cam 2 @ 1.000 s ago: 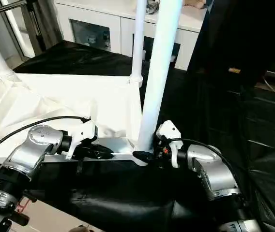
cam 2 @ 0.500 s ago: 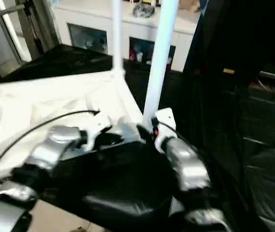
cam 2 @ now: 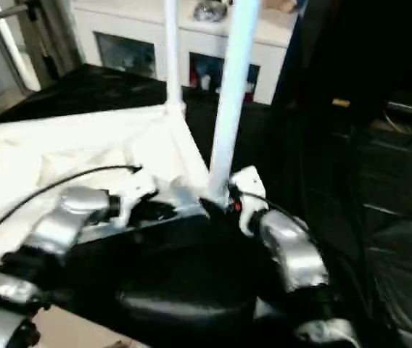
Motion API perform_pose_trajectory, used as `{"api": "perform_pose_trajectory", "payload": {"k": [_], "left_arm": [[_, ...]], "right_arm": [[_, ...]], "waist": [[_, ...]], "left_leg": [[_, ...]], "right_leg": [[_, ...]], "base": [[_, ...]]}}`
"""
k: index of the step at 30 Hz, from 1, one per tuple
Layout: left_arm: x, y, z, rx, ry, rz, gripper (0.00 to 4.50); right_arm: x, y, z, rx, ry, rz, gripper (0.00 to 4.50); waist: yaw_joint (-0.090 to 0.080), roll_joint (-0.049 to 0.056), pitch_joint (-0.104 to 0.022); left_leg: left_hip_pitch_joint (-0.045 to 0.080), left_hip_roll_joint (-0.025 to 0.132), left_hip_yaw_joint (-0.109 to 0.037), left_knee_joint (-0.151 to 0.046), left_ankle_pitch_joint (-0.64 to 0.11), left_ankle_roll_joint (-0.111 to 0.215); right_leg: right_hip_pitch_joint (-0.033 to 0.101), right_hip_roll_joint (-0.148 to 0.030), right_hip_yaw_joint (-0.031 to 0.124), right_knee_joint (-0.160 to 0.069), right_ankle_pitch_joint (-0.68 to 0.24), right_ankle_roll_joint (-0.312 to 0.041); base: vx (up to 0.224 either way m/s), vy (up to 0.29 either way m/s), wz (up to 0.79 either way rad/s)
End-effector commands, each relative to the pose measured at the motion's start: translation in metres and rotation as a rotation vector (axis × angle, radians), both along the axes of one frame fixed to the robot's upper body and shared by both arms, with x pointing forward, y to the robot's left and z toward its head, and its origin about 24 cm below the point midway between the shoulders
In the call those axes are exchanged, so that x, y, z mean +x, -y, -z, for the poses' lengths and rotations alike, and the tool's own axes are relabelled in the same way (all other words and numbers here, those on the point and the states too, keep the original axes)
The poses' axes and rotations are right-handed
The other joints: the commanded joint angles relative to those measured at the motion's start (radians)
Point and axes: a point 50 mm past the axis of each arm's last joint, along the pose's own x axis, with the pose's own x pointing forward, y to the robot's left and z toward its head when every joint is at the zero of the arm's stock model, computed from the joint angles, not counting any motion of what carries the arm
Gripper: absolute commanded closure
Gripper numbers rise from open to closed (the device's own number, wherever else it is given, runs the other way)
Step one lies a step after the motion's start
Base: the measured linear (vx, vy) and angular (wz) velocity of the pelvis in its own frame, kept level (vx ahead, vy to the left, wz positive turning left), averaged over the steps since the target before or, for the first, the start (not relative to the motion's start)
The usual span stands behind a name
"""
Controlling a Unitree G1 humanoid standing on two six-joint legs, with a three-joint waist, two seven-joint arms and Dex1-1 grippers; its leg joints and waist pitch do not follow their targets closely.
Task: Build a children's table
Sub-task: Rotate leg to tighten
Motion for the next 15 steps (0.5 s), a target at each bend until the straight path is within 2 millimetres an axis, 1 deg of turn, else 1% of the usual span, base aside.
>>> {"api": "perform_pose_trajectory", "payload": {"k": [1, 3, 5, 6, 7, 8, 9, 11, 14, 15], "left_arm": [[-0.007, 0.022, -0.009, -0.042, 0.045, 0.149, 4.5], [-0.008, 0.018, -0.009, -0.043, 0.032, 0.163, 4.5], [-0.009, 0.016, -0.01, -0.046, 0.025, 0.172, 4.5], [-0.011, 0.014, -0.01, -0.046, 0.02, 0.185, 4.5], [-0.013, 0.012, -0.01, -0.049, 0.01, 0.202, 4.5], [-0.013, 0.012, -0.01, -0.049, 0.01, 0.203, 4.5], [-0.013, 0.011, -0.01, -0.05, 0.007, 0.207, 4.5], [-0.014, 0.01, -0.01, -0.051, 0.004, 0.214, 4.5], [-0.016, 0.009, -0.01, -0.053, -0.004, 0.227, 4.5], [-0.016, 0.008, -0.01, -0.053, -0.004, 0.228, 4.5]], "right_arm": [[-0.018, -0.038, -0.004, 0.061, -0.022, -0.319, 0.93], [-0.021, -0.034, -0.005, 0.062, -0.026, -0.363, 0.93], [-0.023, -0.032, -0.005, 0.066, -0.03, -0.384, 0.93], [-0.026, -0.03, -0.006, 0.071, -0.041, -0.417, 0.93], [-0.029, -0.028, -0.006, 0.069, -0.054, -0.45, 0.93], [-0.029, -0.028, -0.006, 0.069, -0.054, -0.451, 0.93], [-0.031, -0.027, -0.006, 0.068, -0.057, -0.462, 1.09], [-0.034, -0.026, -0.005, 0.062, -0.065, -0.489, 1.09], [-0.038, -0.026, -0.004, 0.071, -0.082, -0.522, 1.43], [-0.038, -0.026, -0.005, 0.072, -0.083, -0.525, 1.43]], "waist": [[0.007, -0.004, -0.051], [0.006, -0.004, -0.05], [0.01, -0.004, -0.049], [0.012, -0.006, -0.049], [0.014, -0.004, -0.049], [0.016, -0.006, -0.049], [0.018, -0.005, -0.049], [0.021, -0.008, -0.049], [0.027, -0.007, -0.048], [0.029, -0.007, -0.049]], "left_leg": [[0.003, 0.035, -0.006, -0.059, -0.187, 0.05], [0.002, 0.036, -0.005, -0.06, -0.193, 0.051], [0.005, 0.038, -0.004, -0.06, -0.202, 0.048], [0.004, 0.038, -0.005, -0.06, -0.201, 0.046], [0.005, 0.04, -0.006, -0.061, -0.204, 0.045], [0.005, 0.04, -0.005, -0.06, -0.202, 0.047], [0.004, 0.039, -0.004, -0.06, -0.2, 0.047], [0.004, 0.038, -0.004, -0.059, -0.2, 0.045], [0.006, 0.039, -0.003, -0.059, -0.202, 0.043], [0.006, 0.039, -0.004, -0.06, -0.199, 0.041]], "right_leg": [[0.051, -0.064, 0.038, -0.067, -0.09, -0.207], [0.051, -0.064, 0.038, -0.066, -0.09, -0.214], [0.049, -0.065, 0.038, -0.067, -0.108, -0.217], [0.05, -0.066, 0.038, -0.066, -0.115, -0.217], [0.049, -0.065, 0.038, -0.066, -0.117, -0.217], [0.049, -0.065, 0.038, -0.065, -0.109, -0.218], [0.048, -0.065, 0.038, -0.065, -0.108, -0.219], [0.049, -0.066, 0.038, -0.066, -0.119, -0.217], [0.047, -0.066, 0.038, -0.067, -0.135, -0.21], [0.047, -0.066, 0.038, -0.066, -0.135, -0.21]], "base": [[0.0, 0.0, 0.0], [0.0, 0.0, 0.0], [0.0, 0.0, 0.0], [0.0, 0.0, 0.0], [0.0, 0.0, 0.0], [0.0, 0.0, 0.0], [0.0, 0.0, 0.0], [0.0, 0.0, 0.0], [0.0, 0.0, 0.0], [0.0, 0.0, 0.0]]}}
